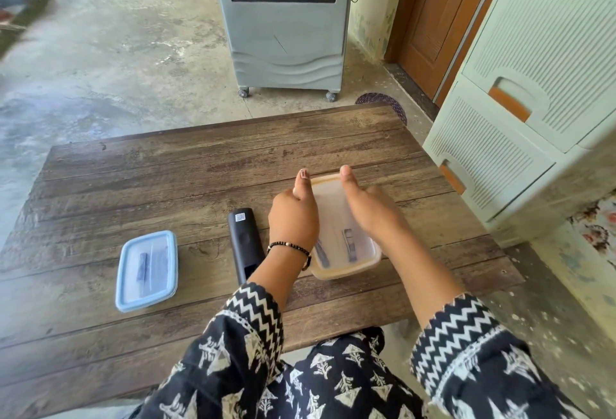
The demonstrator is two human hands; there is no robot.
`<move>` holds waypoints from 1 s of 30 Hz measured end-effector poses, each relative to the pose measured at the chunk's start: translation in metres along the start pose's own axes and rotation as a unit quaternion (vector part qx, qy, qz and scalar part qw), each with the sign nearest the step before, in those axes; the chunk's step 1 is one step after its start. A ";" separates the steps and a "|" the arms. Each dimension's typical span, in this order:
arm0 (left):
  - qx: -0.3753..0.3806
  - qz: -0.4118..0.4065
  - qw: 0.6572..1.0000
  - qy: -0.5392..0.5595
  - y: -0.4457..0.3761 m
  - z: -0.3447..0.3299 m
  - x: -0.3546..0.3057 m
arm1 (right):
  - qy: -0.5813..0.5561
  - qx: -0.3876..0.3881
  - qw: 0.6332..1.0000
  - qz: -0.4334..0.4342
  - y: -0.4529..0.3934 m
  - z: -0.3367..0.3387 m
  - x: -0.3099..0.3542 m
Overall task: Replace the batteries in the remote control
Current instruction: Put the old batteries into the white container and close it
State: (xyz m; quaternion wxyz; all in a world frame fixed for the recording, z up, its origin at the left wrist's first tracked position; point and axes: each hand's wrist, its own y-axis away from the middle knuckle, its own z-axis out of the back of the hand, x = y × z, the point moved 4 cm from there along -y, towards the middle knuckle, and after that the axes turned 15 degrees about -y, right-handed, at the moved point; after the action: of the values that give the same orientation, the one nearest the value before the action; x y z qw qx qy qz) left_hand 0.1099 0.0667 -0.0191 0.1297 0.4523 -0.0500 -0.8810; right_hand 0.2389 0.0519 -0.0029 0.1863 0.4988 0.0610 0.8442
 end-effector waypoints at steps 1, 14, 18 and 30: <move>-0.001 0.004 1.000 -0.001 -0.001 0.001 0.000 | -0.003 -0.003 1.000 0.008 -0.002 -0.001 0.003; 0.015 0.042 0.999 0.017 -0.010 0.005 -0.004 | -0.142 0.147 0.977 -0.062 0.016 0.011 -0.018; 0.055 0.048 0.997 0.006 -0.011 0.002 -0.007 | -0.246 0.084 0.965 -0.045 0.026 0.022 -0.035; 0.120 -0.030 0.988 0.089 0.015 -0.025 -0.001 | -0.283 -0.066 0.956 0.025 -0.015 0.049 -0.057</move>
State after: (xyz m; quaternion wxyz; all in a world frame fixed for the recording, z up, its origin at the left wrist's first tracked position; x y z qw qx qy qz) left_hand 0.1338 0.0529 -0.0301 0.0513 0.5422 -0.1301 -0.8285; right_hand 0.3099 0.0404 -0.0297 0.2070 0.7054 -0.0628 0.6750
